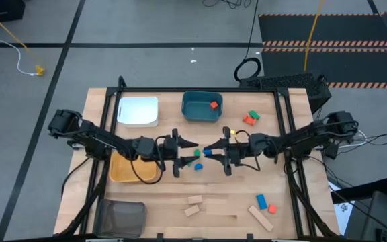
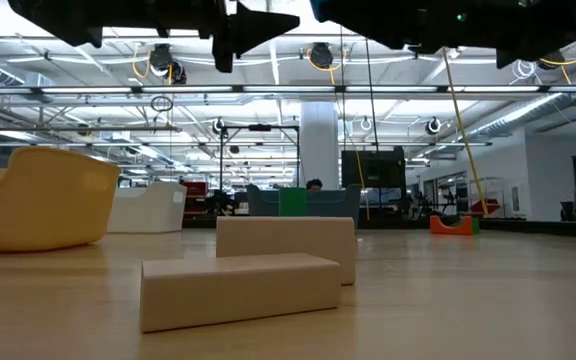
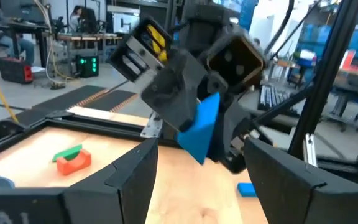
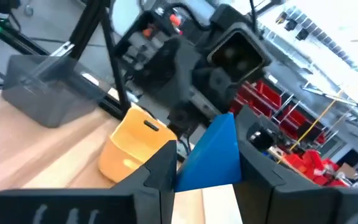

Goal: Sort & place blocks by color
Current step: Put the top right blue wooden block into the white bin, then put the top orange wooden block into the blue bin

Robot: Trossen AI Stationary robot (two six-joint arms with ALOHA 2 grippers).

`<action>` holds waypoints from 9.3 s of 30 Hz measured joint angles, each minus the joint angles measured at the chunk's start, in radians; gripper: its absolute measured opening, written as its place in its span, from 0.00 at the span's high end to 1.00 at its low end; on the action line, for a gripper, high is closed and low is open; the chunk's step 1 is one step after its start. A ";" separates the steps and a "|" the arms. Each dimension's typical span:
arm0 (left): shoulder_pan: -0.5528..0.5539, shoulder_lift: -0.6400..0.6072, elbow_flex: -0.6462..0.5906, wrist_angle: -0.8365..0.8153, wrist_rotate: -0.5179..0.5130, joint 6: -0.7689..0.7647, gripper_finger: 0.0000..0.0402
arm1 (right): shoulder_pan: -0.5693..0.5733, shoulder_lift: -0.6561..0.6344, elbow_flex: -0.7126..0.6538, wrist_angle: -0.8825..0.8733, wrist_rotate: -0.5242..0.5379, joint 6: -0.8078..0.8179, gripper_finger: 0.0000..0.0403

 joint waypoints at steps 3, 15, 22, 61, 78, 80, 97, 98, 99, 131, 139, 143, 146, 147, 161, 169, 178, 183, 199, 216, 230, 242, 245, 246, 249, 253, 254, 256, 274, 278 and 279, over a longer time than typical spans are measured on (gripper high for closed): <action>0.000 0.018 0.009 0.000 -0.001 0.047 0.40 | 0.000 0.025 0.046 -0.006 0.000 0.048 0.74; 0.012 0.072 0.049 -0.010 0.051 0.135 0.40 | 0.005 0.083 0.095 -0.044 -0.003 0.026 0.74; 0.013 0.056 0.051 -0.022 0.146 0.056 0.40 | 0.010 0.079 0.095 -0.082 -0.009 -0.264 0.73; 0.078 0.055 0.054 0.008 0.270 -0.028 0.40 | 0.016 0.081 0.093 -0.015 -0.030 -0.545 0.73; 0.097 0.055 0.088 -0.021 0.352 -0.011 0.57 | 0.016 0.080 0.093 0.011 -0.031 -0.570 0.73; 0.101 0.055 0.088 -0.021 0.352 -0.011 0.58 | 0.016 0.080 0.093 0.013 -0.030 -0.569 0.73; 0.111 0.055 0.087 -0.023 0.353 -0.002 0.79 | 0.016 0.080 0.093 0.011 -0.016 -0.441 0.62; 0.111 0.055 0.087 -0.023 0.352 -0.001 0.79 | 0.016 0.080 0.093 0.008 -0.014 -0.437 0.61; 0.111 0.055 0.087 -0.023 0.352 0.000 0.79 | 0.016 0.080 0.093 0.005 -0.015 -0.438 0.60; 0.284 0.014 0.086 -0.191 0.307 0.032 0.79 | 0.017 0.080 0.093 -0.260 0.997 -0.285 0.55; 0.488 -0.077 0.085 -0.447 0.254 0.031 0.79 | 0.014 0.080 0.093 -0.348 1.133 -0.096 0.55; 0.595 -0.137 0.087 -0.629 0.249 0.015 0.79 | -0.012 0.080 0.093 -0.393 1.134 0.023 0.55; 0.677 -0.190 0.084 -0.818 0.248 0.011 0.79 | -0.047 0.079 0.093 -0.449 1.132 0.105 0.55; 0.701 -0.201 0.085 -0.851 0.248 0.011 0.79 | -0.061 0.079 0.093 -0.471 1.129 0.136 0.55; 0.912 -0.301 0.086 -1.482 0.085 -0.041 0.79 | -0.286 0.000 0.093 -0.803 0.708 0.698 0.55; 0.933 -0.296 0.085 -1.635 0.085 -0.056 0.79 | -0.376 -0.142 0.093 -1.084 0.493 0.878 0.55; 0.931 -0.296 0.085 -1.635 0.073 -0.043 0.67 | -0.377 -0.254 0.093 -1.302 0.362 0.981 0.55; 0.931 -0.296 0.085 -1.633 0.045 -0.044 0.53 | -0.377 -0.280 0.093 -1.422 0.362 1.067 0.55; 0.903 -0.342 0.085 -1.368 0.285 -0.082 0.42 | -0.520 -0.284 0.093 -1.585 0.281 1.134 0.55; 0.609 -0.513 0.086 -1.213 0.340 -0.125 0.42 | -0.758 -0.231 0.040 -1.543 0.146 1.088 0.55; 0.437 -0.514 0.086 -1.112 0.326 -0.143 0.42 | -0.783 -0.232 -0.152 -1.250 0.020 1.082 0.55; 0.436 -0.514 0.086 -1.119 0.290 -0.150 0.42 | -0.783 -0.257 -0.151 -1.144 0.024 0.959 0.55; 0.437 -0.514 0.086 -1.116 0.281 -0.149 0.42 | -0.782 -0.257 -0.150 -1.088 0.024 0.921 0.55; 0.438 -0.514 0.086 -1.115 0.276 -0.145 0.42 | -0.783 -0.257 -0.150 -1.076 0.025 0.912 0.55; 0.443 -0.514 0.086 -1.114 0.260 -0.137 0.42 | -0.783 -0.257 -0.149 -1.062 0.039 0.881 0.55; 0.446 -0.514 0.086 -1.113 0.243 -0.132 0.42 | -0.783 -0.257 -0.149 -1.060 0.057 0.863 0.55; 0.446 -0.514 0.086 -1.113 0.243 -0.130 0.42 | -0.783 -0.257 -0.149 -1.059 0.056 0.863 0.55; 0.446 -0.514 0.086 -1.113 0.239 -0.131 0.42 | -0.783 -0.257 -0.149 -1.059 0.056 0.863 0.55; 0.368 -0.514 0.086 -1.114 0.231 -0.176 0.42 | -0.782 -0.255 -0.347 -0.767 0.049 0.924 0.55; 0.359 -0.514 0.086 -1.114 0.214 -0.177 0.42 | -0.782 -0.255 -0.391 -0.666 0.050 0.924 0.55; 0.358 -0.514 0.086 -1.114 0.210 -0.178 0.42 | -0.782 -0.255 -0.403 -0.634 0.050 0.924 0.55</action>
